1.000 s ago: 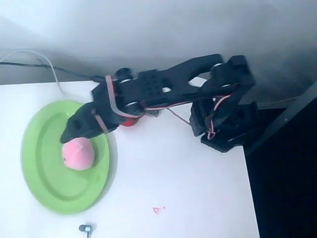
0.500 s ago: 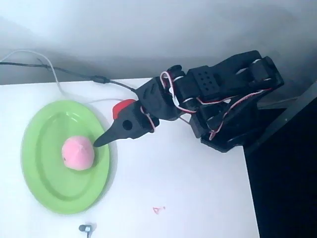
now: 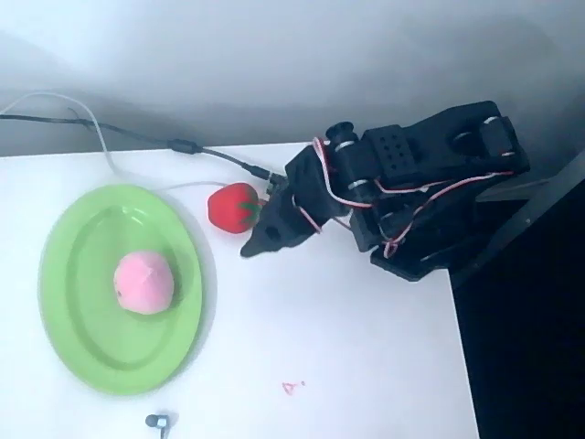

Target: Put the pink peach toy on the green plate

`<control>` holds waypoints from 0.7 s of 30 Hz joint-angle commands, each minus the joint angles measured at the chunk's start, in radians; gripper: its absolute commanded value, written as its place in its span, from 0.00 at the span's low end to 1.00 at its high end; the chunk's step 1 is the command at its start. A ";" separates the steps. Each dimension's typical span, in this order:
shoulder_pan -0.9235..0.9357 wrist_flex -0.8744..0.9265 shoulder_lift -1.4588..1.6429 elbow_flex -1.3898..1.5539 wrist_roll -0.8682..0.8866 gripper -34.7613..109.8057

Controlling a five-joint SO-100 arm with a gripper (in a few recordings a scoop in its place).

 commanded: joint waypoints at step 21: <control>0.146 0.244 0.408 0.319 0.236 0.24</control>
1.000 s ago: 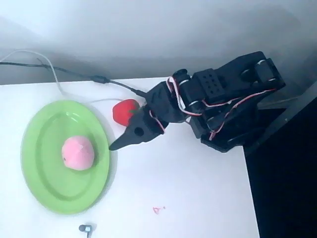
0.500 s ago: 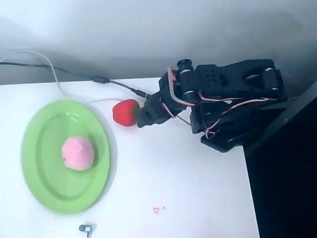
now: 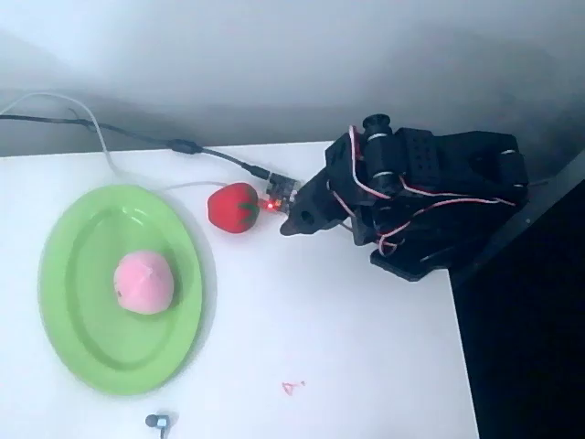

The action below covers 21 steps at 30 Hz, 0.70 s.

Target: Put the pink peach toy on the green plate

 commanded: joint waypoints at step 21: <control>-0.031 -0.072 0.242 0.334 -0.845 0.24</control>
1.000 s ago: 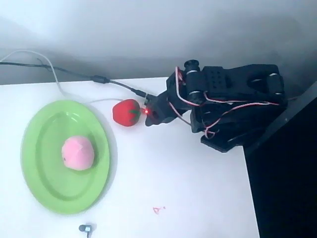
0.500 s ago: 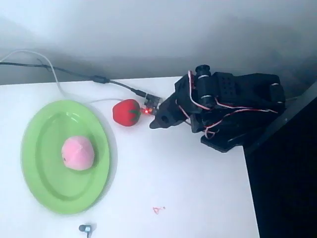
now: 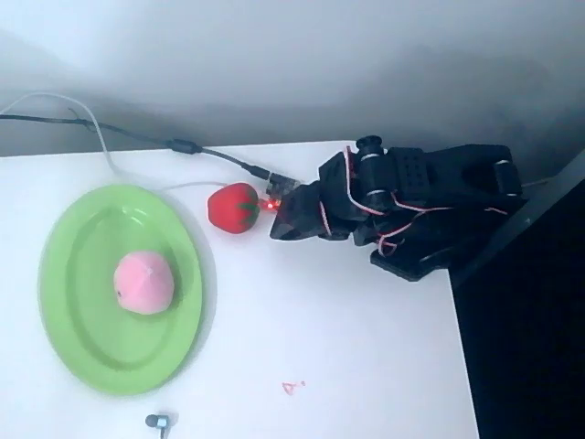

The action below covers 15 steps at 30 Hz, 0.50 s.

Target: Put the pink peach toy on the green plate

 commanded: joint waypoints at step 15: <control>-0.020 0.026 0.074 0.101 0.110 0.24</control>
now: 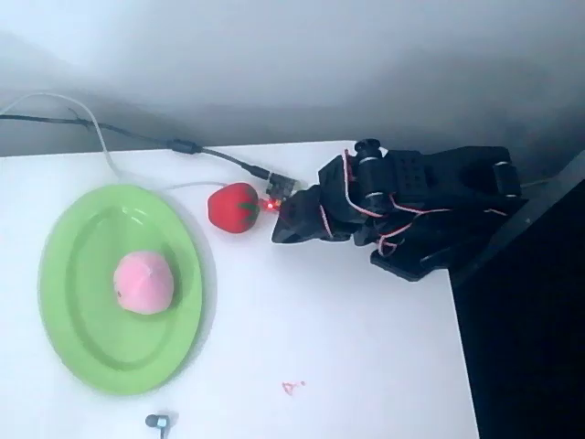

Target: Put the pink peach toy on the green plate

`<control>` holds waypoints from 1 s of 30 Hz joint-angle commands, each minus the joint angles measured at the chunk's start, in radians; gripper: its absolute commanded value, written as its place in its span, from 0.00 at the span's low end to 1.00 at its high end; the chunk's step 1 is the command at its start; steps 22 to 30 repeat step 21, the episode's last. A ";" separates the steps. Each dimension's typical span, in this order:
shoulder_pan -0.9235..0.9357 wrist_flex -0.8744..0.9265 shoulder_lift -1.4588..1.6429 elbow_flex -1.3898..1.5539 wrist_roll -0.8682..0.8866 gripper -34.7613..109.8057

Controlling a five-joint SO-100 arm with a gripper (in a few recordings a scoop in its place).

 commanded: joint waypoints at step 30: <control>-0.071 0.008 0.020 0.109 0.052 0.24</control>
